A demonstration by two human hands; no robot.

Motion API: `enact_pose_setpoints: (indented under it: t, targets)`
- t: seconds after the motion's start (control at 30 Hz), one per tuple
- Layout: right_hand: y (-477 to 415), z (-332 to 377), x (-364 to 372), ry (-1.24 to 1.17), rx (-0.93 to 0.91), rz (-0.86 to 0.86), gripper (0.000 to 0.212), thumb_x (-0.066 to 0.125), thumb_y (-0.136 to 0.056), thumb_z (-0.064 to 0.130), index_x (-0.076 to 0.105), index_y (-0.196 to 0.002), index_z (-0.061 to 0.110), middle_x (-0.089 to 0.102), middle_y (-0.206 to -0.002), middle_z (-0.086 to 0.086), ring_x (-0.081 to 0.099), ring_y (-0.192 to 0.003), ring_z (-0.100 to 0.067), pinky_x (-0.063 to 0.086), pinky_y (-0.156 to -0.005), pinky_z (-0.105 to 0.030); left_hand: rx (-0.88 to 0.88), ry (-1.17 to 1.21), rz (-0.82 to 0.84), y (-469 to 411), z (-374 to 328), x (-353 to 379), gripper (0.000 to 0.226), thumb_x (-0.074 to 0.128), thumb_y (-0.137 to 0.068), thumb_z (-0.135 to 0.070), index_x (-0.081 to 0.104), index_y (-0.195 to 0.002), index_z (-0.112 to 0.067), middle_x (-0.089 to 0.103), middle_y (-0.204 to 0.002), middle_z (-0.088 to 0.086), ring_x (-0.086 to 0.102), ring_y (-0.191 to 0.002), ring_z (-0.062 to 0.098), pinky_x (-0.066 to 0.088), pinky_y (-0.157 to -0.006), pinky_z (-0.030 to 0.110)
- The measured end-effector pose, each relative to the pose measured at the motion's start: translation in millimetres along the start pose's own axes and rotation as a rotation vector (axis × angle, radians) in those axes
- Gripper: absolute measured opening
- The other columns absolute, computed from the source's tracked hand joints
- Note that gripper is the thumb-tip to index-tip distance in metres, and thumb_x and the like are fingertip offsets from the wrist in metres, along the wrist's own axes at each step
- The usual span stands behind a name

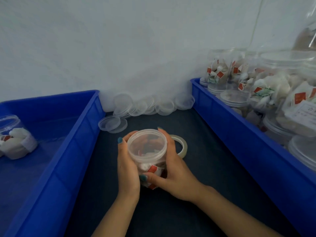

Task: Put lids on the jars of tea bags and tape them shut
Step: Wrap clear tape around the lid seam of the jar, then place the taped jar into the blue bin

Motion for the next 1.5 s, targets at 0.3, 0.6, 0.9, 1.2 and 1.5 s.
enact_pose_setpoints:
  t: [0.3,0.6,0.9,1.2,1.5]
  targets:
    - [-17.6,20.1,-40.6,-0.073,-0.003,-0.287,0.1,0.073,-0.083,0.047,0.005,-0.156,0.041,0.046,-0.139,0.033,0.051,-0.13,0.002,0.046,-0.108,-0.029,0.1,-0.15,0.366,6.1,-4.9,18.6,0.036,0.039,-0.102,-0.055,0.05,-0.136,-0.055,0.06,-0.132,-0.028,0.06,-0.118,-0.004,0.051,-0.085,0.011]
    - [-77.4,49.6,-152.4,0.142,0.049,-0.919,0.112,0.083,-0.08,0.034,0.003,-0.159,0.024,0.04,-0.148,0.011,0.053,-0.124,0.003,0.054,-0.095,-0.023,0.12,-0.386,0.582,19.4,11.9,27.5,0.049,0.059,-0.099,-0.018,0.048,-0.141,-0.041,0.056,-0.137,-0.027,0.05,-0.13,-0.005,0.046,-0.1,0.016]
    - [-102.7,16.1,-210.3,0.439,0.291,-1.148,0.099,0.079,-0.087,0.021,0.011,-0.158,0.012,0.029,-0.155,-0.02,0.032,-0.144,-0.034,0.029,-0.119,-0.043,0.026,-0.418,0.571,21.0,13.3,27.1,0.032,0.058,-0.099,-0.014,0.063,-0.123,-0.034,0.065,-0.123,-0.023,0.063,-0.109,-0.002,0.047,-0.088,0.012]
    - [-108.3,15.2,-207.8,0.717,0.292,-1.217,0.091,0.075,-0.089,0.023,0.017,-0.157,0.004,0.018,-0.159,-0.025,0.024,-0.147,-0.037,0.023,-0.121,-0.043,0.012,-0.45,0.602,19.6,18.7,26.6,0.03,0.056,-0.101,-0.011,0.065,-0.12,-0.034,0.065,-0.121,-0.021,0.061,-0.113,-0.003,0.048,-0.089,0.013]
    - [-113.7,30.2,-200.8,1.252,0.219,-1.081,0.073,-0.002,-0.089,0.02,0.04,-0.144,-0.001,0.035,-0.152,-0.029,0.017,-0.15,-0.046,-0.003,-0.123,-0.057,0.035,-0.492,0.593,18.7,19.2,26.0,0.033,0.057,-0.098,-0.002,0.065,-0.115,-0.029,0.063,-0.124,-0.016,0.059,-0.114,-0.004,0.049,-0.092,0.017]
Point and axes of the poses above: each hand's wrist, its own y-axis away from the middle knuckle, its own x-axis out of the palm, z = x × y, the point moved 3 cm from there along -y, towards the middle knuckle
